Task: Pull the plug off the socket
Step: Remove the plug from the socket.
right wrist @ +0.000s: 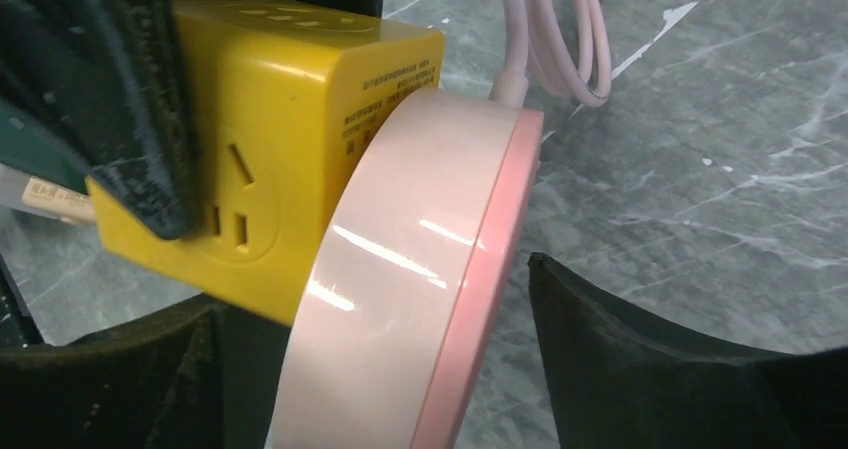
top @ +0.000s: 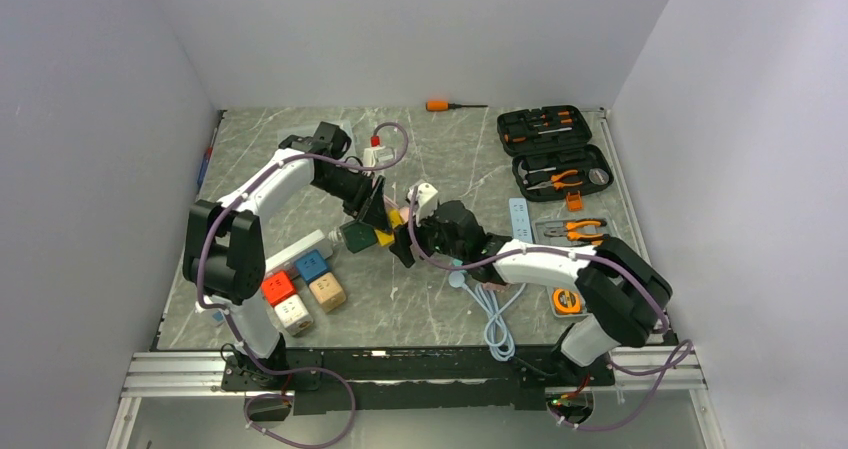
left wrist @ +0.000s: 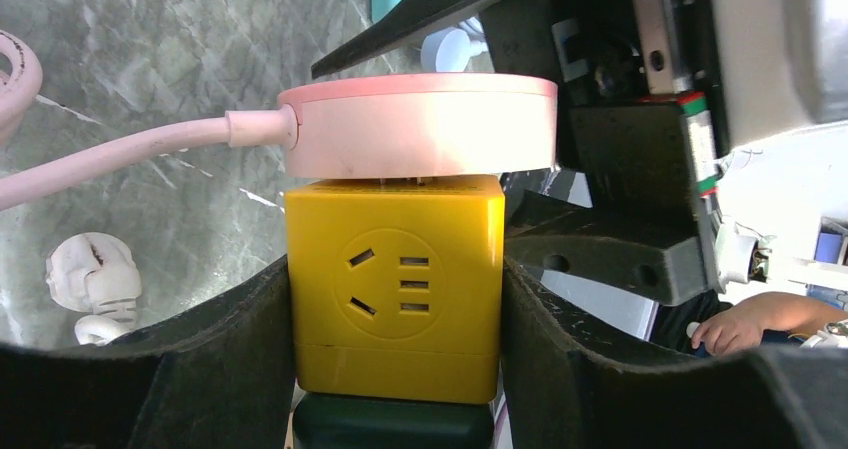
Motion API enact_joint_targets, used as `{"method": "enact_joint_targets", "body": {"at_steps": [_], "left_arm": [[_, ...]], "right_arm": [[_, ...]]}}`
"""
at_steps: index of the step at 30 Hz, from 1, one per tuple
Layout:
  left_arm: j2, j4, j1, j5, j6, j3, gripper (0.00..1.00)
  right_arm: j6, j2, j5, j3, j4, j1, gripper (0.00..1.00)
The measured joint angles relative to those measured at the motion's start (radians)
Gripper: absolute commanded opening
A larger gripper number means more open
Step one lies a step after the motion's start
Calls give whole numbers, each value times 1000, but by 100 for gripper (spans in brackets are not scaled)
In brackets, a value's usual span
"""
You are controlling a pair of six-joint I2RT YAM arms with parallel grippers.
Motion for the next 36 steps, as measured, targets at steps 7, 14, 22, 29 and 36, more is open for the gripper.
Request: {"method": "enact_joint_targets", "body": {"at_steps": [7,14,22,29,36], "left_arm": [[0,22,5,-21,-10,-2,1],[-2,28,1,-21,-41,-8,81],[-3,26,-6,93,-42,-63,99],[14,37,-7,133,-72,-122,99],[21,86,-7,136,-130,-157,78]], "right_arm": [[11,66,56,12,16,18,15],[15,49,184,-72,160,37,0],[8,16,242,-150,242,52,0],[8,16,279,-159,278,74,0],[-2,16,301,-159,287,103,0]]}}
